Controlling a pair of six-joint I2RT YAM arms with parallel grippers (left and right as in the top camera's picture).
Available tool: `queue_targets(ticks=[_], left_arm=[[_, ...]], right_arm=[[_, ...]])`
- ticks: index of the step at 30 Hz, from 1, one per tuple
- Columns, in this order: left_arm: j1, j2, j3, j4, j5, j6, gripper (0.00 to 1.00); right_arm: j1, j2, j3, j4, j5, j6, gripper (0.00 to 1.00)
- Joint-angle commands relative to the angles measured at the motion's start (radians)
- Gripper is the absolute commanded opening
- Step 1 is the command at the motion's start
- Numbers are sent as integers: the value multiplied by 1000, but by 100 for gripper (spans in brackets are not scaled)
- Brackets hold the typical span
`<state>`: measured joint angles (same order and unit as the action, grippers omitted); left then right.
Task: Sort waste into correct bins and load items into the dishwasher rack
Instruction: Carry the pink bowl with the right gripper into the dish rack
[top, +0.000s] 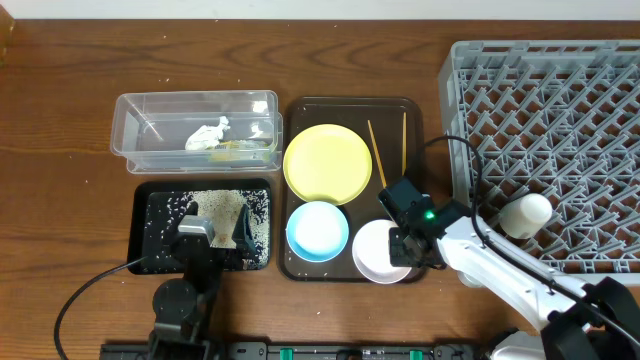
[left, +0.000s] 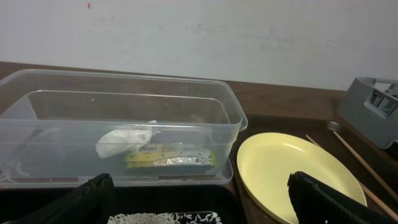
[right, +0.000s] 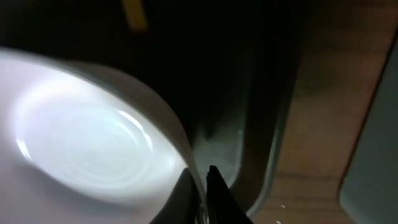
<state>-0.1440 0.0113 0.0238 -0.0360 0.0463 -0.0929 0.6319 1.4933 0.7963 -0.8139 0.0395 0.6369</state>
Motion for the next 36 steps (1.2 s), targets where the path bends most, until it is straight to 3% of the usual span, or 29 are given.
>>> queue_targets(ticks=[1, 8, 12, 16, 18, 25, 30, 34, 36], left_arm=[[5, -7, -20, -30, -5, 3, 91], [5, -7, -20, -30, -5, 3, 91], [5, -7, -20, -30, -5, 3, 92], [5, -7, -20, -30, -5, 3, 91], [5, -7, -20, -30, -5, 3, 91], [5, -7, -20, -30, -5, 3, 92], [5, -7, -20, -30, -5, 3, 91], [5, -7, -20, -30, -5, 3, 92], [5, -7, -20, -30, -5, 3, 92]], right_arm=[[0, -47, 4, -12, 26, 13, 1], [-7, -302, 79, -66, 155, -99, 1], [-44, -462, 174, -121, 480, -99, 1], [-104, -573, 206, -77, 878, -99, 2], [-145, -595, 206, -44, 970, -99, 2], [-349, -498, 204, 124, 1130, -141, 2], [-457, -343, 204, 297, 1136, -359, 2], [-499, -224, 204, 429, 1198, -431, 2], [-535, -159, 204, 544, 1239, -562, 1]])
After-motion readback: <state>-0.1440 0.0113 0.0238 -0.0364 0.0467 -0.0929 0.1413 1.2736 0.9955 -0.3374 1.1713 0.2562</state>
